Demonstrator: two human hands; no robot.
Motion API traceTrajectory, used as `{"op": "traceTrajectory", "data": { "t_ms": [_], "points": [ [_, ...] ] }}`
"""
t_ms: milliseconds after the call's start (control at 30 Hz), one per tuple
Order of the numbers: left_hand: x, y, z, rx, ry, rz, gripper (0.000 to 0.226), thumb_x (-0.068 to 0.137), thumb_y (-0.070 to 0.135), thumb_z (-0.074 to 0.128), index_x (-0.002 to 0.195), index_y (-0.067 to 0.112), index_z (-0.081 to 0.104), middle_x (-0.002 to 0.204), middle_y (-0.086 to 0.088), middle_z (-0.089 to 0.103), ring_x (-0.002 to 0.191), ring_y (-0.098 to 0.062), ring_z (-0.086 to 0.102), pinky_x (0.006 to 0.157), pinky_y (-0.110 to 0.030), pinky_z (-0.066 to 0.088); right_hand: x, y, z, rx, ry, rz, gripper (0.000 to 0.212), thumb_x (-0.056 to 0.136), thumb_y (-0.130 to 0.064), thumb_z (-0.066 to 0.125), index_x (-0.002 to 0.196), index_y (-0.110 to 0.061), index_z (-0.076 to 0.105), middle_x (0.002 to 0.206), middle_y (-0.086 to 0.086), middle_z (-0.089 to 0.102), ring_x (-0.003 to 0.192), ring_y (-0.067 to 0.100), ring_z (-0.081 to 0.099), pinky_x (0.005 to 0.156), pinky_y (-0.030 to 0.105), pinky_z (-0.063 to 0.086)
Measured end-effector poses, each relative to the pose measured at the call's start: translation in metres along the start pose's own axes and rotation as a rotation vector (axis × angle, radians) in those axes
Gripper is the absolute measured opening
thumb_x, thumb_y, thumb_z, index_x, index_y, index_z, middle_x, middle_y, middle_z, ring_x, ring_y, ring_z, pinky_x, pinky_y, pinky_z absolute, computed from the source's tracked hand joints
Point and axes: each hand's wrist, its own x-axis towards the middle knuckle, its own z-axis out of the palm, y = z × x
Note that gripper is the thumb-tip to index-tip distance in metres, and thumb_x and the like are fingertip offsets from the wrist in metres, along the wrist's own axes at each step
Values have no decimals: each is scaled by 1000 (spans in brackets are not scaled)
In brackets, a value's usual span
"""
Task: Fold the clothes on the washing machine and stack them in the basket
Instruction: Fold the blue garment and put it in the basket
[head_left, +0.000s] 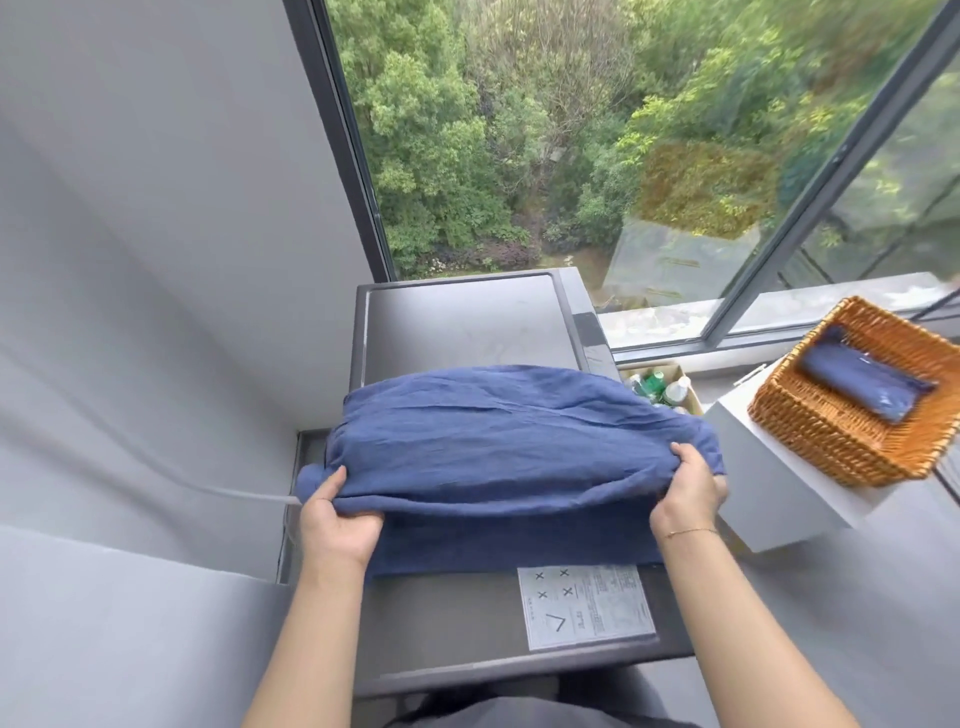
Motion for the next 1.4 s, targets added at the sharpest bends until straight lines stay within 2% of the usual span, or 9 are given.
{"op": "traceTrajectory", "data": {
  "t_ms": [267,367,533,633,733,1000,1133,1300,1400],
  "points": [
    [21,-13,-14,273,306,3,27,92,15,53,117,6,54,125,-7,59,115,-25,57,89,-34,46,-18,35,-26,-392,56,-99,87,44,-19,75,118,-17,27,121,9,49,93,17,45,90,37,40],
    [20,-10,-16,219,319,2,9,91,6,46,94,11,53,109,-3,59,99,-19,61,81,-26,46,-24,30,-21,-397,33,-156,88,64,-4,68,139,-1,22,122,6,34,105,13,36,100,32,35],
    [3,-6,-16,-26,204,147,35,96,4,31,85,14,63,88,-2,66,85,-18,61,87,-27,47,-4,25,-30,-143,-16,-136,92,68,6,47,149,-18,13,140,11,35,96,19,45,76,30,41],
    [3,-10,-24,31,318,222,39,97,10,35,70,19,61,62,7,68,74,-17,60,65,-23,50,-7,24,-40,-288,94,-132,81,84,9,42,152,-12,3,152,16,18,114,23,40,95,32,35],
    [-1,-14,-35,200,512,276,21,95,17,43,88,14,63,84,7,63,88,-19,55,66,-23,46,-29,36,-48,-575,223,-417,68,83,3,53,146,-2,27,153,23,12,136,37,26,108,34,24],
    [-4,-6,-38,227,558,163,29,94,24,59,119,9,60,119,0,59,101,-18,57,80,-26,45,-83,85,-32,-1249,-751,-1088,47,59,8,53,93,-19,71,107,4,59,107,28,53,96,35,34],
    [3,11,-38,203,507,1,28,95,33,57,73,18,45,112,7,53,89,-11,54,79,-22,41,-83,89,-32,-1596,-875,-962,32,66,-14,57,94,-25,67,97,-3,49,101,23,48,91,28,24],
    [14,36,-34,-12,258,107,29,105,22,34,116,12,58,141,0,49,132,-14,45,102,-21,38,-77,90,-44,-1579,-960,-1036,44,62,-53,40,89,-28,65,88,-9,47,90,14,48,85,26,26],
    [7,43,-37,-152,229,161,35,105,17,25,95,12,58,143,-6,48,132,-20,45,101,-24,38,-71,94,-47,-1578,-1020,-1033,39,70,-49,46,95,-26,64,90,-8,48,91,15,47,84,27,26]
  ]
}}
